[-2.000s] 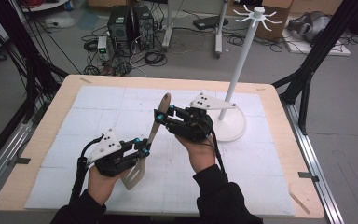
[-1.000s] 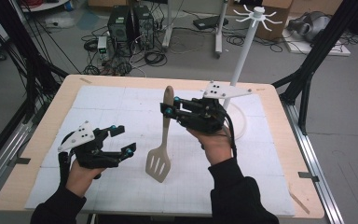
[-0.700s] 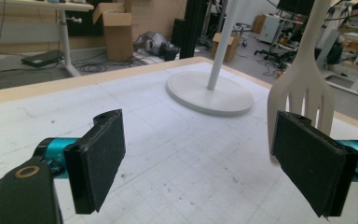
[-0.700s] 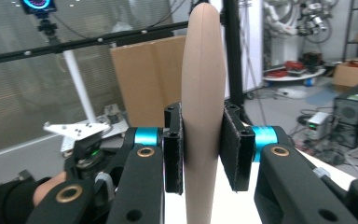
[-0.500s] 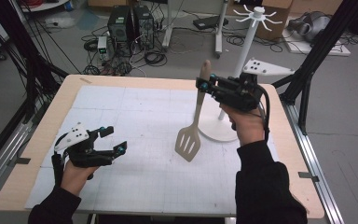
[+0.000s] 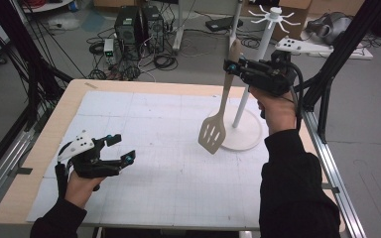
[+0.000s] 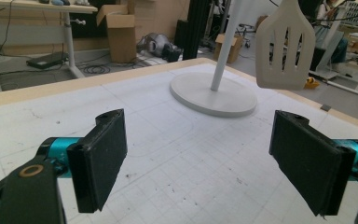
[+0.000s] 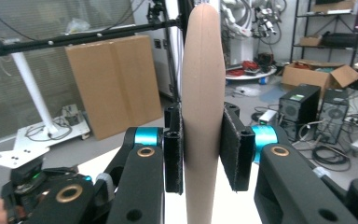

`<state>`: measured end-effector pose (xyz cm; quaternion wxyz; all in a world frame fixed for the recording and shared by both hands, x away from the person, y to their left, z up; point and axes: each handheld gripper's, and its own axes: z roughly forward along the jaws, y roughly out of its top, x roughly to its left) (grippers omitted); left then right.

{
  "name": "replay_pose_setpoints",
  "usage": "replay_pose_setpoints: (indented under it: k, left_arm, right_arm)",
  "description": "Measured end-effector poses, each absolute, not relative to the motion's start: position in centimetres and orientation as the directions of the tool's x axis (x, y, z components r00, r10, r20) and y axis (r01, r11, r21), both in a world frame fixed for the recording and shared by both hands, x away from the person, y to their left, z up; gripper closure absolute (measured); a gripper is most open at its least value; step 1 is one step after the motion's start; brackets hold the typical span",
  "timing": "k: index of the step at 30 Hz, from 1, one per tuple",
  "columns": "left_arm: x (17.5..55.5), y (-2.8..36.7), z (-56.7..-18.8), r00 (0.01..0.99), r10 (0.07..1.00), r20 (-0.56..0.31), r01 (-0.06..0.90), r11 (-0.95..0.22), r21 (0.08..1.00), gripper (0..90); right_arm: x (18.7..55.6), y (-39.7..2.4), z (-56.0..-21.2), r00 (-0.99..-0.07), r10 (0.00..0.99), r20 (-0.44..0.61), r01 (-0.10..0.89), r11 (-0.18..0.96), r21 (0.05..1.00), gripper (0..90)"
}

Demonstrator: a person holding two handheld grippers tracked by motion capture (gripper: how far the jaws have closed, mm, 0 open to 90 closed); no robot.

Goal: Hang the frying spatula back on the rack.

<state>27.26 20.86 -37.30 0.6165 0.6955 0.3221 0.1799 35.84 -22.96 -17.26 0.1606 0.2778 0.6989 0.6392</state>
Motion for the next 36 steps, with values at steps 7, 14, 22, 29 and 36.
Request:
replay_pose_setpoints:
  k: [7,14,22,29,36]
  left_arm:
    - [27.2,20.8,-37.3,0.73,0.667,-0.152,0.231,-0.031,0.972,20.0]
    - [27.3,20.8,-37.3,0.733,0.663,-0.156,0.233,-0.03,0.972,20.3]
    - [27.3,20.9,-37.3,0.735,0.66,-0.16,0.231,-0.022,0.973,20.3]
    - [27.3,20.9,-37.3,0.734,0.659,-0.163,0.235,-0.022,0.972,20.3]
    - [27.3,20.9,-37.3,0.734,0.659,-0.165,0.233,-0.016,0.972,20.3]
  right_arm:
    - [37.4,-23.1,-16.5,-0.756,0.639,0.144,0.188,0.002,0.982,72.7]
    - [39.3,-23.5,-16.1,-0.699,0.695,0.166,0.211,-0.022,0.977,72.7]
    - [40.3,-24.3,-16.4,-0.666,0.719,0.199,0.227,-0.059,0.972,72.8]
    - [41.0,-24.5,-15.8,-0.656,0.727,0.2,0.234,-0.056,0.971,72.7]
    - [41.2,-24.6,-15.7,-0.637,0.74,0.216,0.248,-0.068,0.966,72.8]
